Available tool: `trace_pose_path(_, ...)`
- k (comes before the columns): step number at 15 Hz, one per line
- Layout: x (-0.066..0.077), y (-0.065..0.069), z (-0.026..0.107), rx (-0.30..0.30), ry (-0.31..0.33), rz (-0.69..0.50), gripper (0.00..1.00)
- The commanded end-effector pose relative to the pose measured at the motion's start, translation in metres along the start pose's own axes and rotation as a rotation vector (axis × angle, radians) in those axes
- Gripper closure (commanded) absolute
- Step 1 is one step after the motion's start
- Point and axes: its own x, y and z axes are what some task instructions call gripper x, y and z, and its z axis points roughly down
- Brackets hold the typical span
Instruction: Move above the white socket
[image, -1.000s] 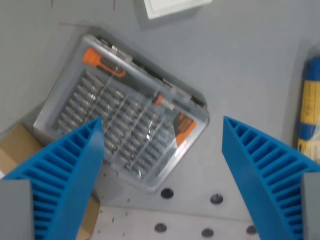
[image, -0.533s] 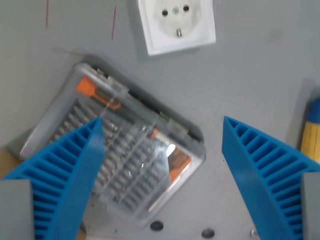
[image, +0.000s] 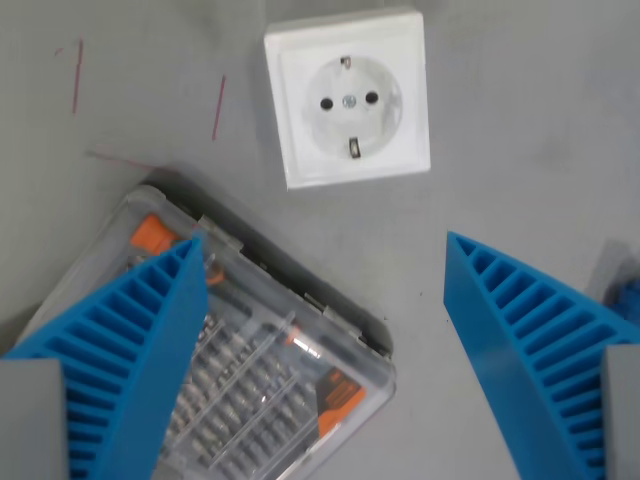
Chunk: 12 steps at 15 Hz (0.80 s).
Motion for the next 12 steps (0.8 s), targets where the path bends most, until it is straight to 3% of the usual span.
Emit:
trace_pose_path(1,0.014,0.003,0.009,0.0,-0.002,-0.097,0.0)
trace_pose_path(12,0.035,0.008,0.031,-0.003,0.002,-0.11,0.0)
